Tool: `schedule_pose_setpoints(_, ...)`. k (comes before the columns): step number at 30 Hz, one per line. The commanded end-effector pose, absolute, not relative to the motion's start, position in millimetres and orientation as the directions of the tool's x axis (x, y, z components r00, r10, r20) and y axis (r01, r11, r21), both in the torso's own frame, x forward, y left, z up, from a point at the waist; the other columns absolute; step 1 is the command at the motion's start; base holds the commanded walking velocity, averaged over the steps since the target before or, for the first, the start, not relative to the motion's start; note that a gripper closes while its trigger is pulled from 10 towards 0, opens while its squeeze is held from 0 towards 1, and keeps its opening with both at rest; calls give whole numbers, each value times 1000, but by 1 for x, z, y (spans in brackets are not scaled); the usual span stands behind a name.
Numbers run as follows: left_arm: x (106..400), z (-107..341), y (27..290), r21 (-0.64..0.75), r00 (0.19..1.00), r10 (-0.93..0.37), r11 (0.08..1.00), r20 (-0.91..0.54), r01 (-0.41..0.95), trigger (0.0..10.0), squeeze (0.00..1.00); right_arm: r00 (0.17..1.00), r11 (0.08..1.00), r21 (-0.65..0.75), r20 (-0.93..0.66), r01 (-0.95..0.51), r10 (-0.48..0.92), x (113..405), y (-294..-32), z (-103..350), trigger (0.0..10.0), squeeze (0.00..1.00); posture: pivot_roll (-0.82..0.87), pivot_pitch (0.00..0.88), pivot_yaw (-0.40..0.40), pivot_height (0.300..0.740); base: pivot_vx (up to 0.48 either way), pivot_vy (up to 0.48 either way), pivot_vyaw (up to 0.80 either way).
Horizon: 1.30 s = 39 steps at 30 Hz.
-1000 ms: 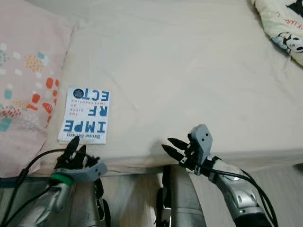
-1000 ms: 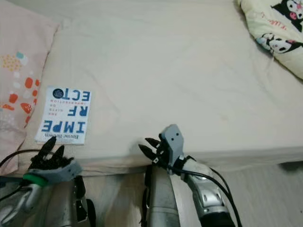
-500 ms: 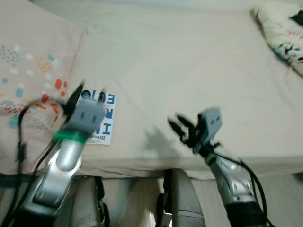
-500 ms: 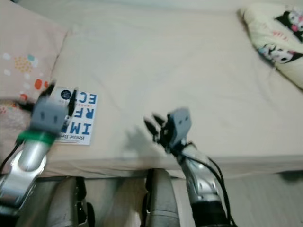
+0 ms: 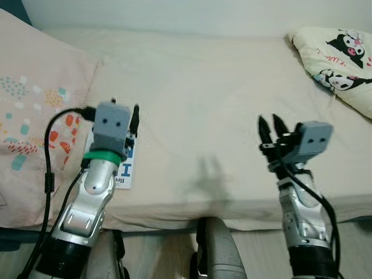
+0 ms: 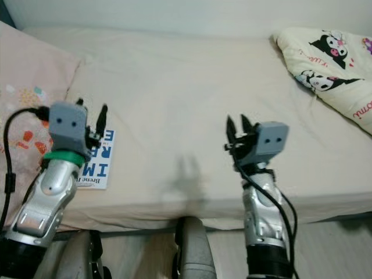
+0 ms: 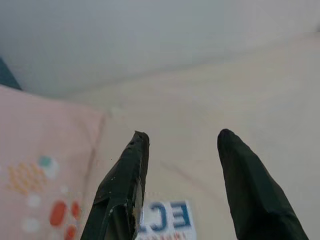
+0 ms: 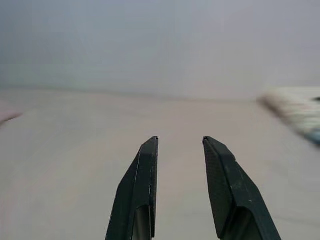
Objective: Clean up the room
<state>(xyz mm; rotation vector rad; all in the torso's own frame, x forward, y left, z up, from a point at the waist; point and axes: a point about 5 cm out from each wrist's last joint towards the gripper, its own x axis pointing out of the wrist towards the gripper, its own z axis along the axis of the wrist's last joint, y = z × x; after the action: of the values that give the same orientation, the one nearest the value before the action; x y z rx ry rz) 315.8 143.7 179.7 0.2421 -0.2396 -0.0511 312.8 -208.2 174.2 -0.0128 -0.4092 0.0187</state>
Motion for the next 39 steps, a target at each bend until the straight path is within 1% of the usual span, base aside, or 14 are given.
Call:
schedule_pose_setpoints(1,317,170,144,244,982,-84,969,170,41,10000,0,917,999,-18,399,33,-23,309,-215,171,10000,0,-165,44,-9,627,0,0,0)
schedule_pose_setpoints(2,322,169,146,232,986,-70,972,151,34,10000,0,919,999,-26,394,33,-20,309,-212,169,10000,0,-172,41,-11,636,0,0,0)
schedule_pose_setpoints(6,327,171,146,215,986,-63,976,156,29,10000,0,921,999,-33,390,25,-10,309,-209,167,10000,0,-172,38,-19,654,0,0,0)
schedule_pose_setpoints(9,329,174,145,205,984,-64,978,165,29,10000,0,921,999,-36,389,24,-8,310,-209,167,10000,0,-175,37,-24,658,0,0,0)
schedule_pose_setpoints(11,333,178,139,163,982,-84,985,169,56,10000,0,922,998,-44,387,33,-13,312,-213,168,10000,0,-182,43,-35,672,0,0,0)
schedule_pose_setpoints(16,334,180,127,132,979,-119,986,164,98,10000,0,924,997,-57,382,46,-20,312,-218,169,10000,0,-191,50,-39,690,0,0,0)
schedule_pose_setpoints(19,334,181,120,128,976,-140,985,164,120,10000,0,926,997,-61,375,54,-27,311,-219,167,10000,0,-194,56,-39,703,0,0,0)
schedule_pose_setpoints(25,335,181,114,141,974,-164,980,156,142,10000,0,928,996,-60,371,59,-33,311,-219,166,10000,0,-193,65,-30,721,0,0,0)
schedule_pose_setpoints(29,335,180,113,146,974,-168,978,152,146,10000,0,928,996,-59,371,60,-33,311,-218,166,10000,0,-192,64,-30,725,0,0,0)
schedule_pose_setpoints(33,332,175,109,129,972,-202,974,119,187,10000,0,937,998,-45,349,43,-25,317,-212,160,10000,0,-154,48,-30,740,0,0,-433)
schedule_pose_setpoints(39,331,172,104,156,968,-226,966,108,208,10000,0,938,999,-30,345,40,-28,323,-209,160,10000,0,-147,30,-24,740,0,0,-140)
